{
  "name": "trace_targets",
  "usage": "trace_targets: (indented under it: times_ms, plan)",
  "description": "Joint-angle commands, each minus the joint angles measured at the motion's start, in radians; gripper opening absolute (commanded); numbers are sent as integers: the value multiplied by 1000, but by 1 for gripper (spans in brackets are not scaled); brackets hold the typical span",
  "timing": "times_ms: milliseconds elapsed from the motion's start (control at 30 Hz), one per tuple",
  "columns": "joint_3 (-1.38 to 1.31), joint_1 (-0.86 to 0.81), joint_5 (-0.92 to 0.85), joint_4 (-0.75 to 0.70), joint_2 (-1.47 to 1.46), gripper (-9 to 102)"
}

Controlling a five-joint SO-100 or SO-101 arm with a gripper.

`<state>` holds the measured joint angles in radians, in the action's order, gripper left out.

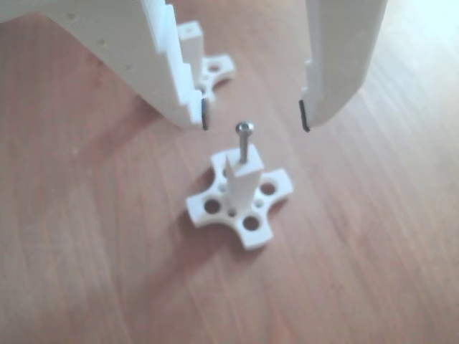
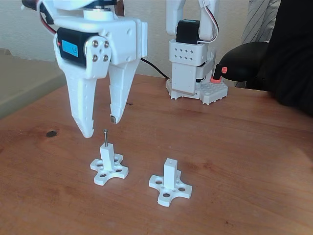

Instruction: Grab the screw and set it in the hole.

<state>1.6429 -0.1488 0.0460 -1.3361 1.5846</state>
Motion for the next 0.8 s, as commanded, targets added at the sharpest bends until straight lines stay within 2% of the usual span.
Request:
trace_targets:
  times_ms: [0,767]
  plan:
    - [-87,2,12,8,18,16]
    - [-101,20,12,15,-34,16]
